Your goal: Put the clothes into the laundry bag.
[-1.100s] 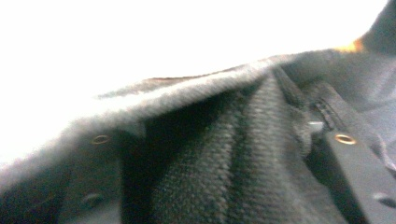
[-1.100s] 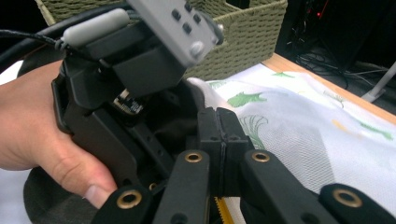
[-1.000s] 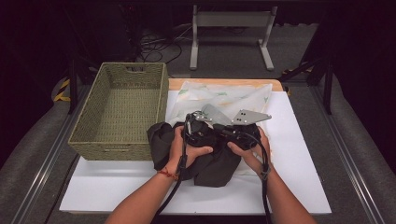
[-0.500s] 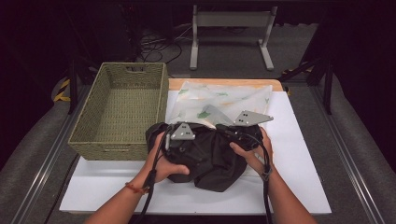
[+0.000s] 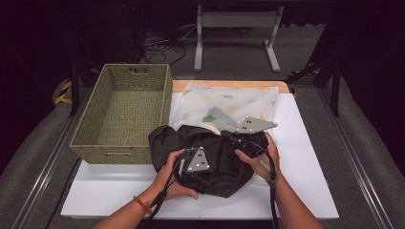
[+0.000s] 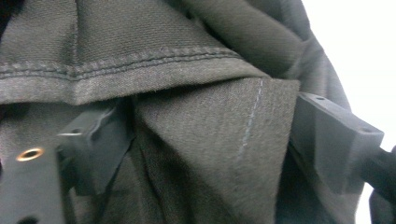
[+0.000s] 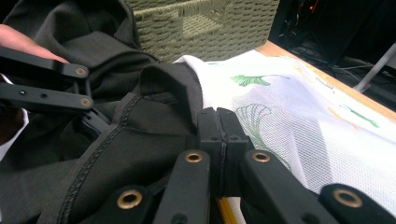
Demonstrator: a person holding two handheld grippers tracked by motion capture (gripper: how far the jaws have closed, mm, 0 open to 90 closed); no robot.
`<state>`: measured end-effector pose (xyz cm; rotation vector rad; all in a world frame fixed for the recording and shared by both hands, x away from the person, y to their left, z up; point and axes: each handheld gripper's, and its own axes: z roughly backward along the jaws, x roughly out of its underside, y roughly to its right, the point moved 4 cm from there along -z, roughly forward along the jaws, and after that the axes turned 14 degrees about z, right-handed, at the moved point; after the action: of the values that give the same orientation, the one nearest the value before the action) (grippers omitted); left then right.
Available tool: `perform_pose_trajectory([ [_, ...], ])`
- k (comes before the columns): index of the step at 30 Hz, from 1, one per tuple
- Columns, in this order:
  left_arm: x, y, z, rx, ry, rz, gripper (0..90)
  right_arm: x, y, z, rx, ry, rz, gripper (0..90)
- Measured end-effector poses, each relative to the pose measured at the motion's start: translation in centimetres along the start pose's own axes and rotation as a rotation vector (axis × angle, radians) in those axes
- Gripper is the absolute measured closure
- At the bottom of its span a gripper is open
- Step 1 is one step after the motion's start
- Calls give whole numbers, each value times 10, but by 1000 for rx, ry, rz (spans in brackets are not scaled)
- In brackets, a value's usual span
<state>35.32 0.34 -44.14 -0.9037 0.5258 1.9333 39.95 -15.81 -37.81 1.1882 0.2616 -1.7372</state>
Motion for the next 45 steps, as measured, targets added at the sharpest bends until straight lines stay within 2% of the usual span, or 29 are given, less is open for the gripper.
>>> perform_pose_trajectory([
  [4,-2,-5,-8,-100,6,-2,403,1,-2,-2,-9,-2,-1,900],
  [5,-2,-7,-9,-115,7,3,532,0,-3,-2,-12,1,2,900],
  [7,-3,-10,-10,-113,8,3,633,-3,-5,-1,-14,7,3,900],
  [8,-5,-14,-10,-109,5,27,679,-4,-6,-1,-21,14,4,900],
  [10,-6,-14,-10,-110,10,31,730,-5,-7,-1,-26,18,4,900],
  [13,-12,-14,-11,-123,14,38,755,-9,-9,0,-49,42,-22,900],
  [16,-21,-17,-12,-109,34,85,765,-15,-11,3,-59,62,-26,900],
  [17,-25,-20,-14,-106,44,114,767,-16,-11,4,-64,66,-28,900],
  [19,-29,-25,-16,-118,65,146,772,-18,-14,5,-73,71,-26,900],
  [20,-29,-25,-16,-118,65,146,775,-18,-15,5,-75,69,-28,900],
  [21,-33,-31,-18,-112,87,210,776,-18,-16,5,-77,67,-29,900],
  [22,-35,-35,-19,-109,111,247,779,-18,-16,5,-79,64,-31,900],
  [24,-37,-40,-22,-119,138,284,781,-16,-16,5,-78,55,-38,900],
  [31,-38,-56,-36,-142,187,419,784,1,-17,5,-75,4,-26,900],
  [32,-38,-58,-37,-157,200,426,784,3,-17,5,-71,1,-24,900],
  [37,-38,-57,-42,-158,200,410,769,17,-14,4,-64,-26,-25,900],
  [38,-36,-54,-41,-148,187,380,749,20,-14,3,-63,-37,-23,900],
  [39,-36,-54,-41,-148,187,380,716,20,-14,3,-63,-37,-23,900],
  [40,-35,-51,-39,-131,188,357,716,22,-14,2,-61,-45,-19,900],
  [41,-34,-50,-36,-124,189,336,676,25,-14,2,-56,-53,-17,900],
  [45,-28,-41,-15,-80,195,250,549,30,-9,3,-46,-58,-31,900],
])
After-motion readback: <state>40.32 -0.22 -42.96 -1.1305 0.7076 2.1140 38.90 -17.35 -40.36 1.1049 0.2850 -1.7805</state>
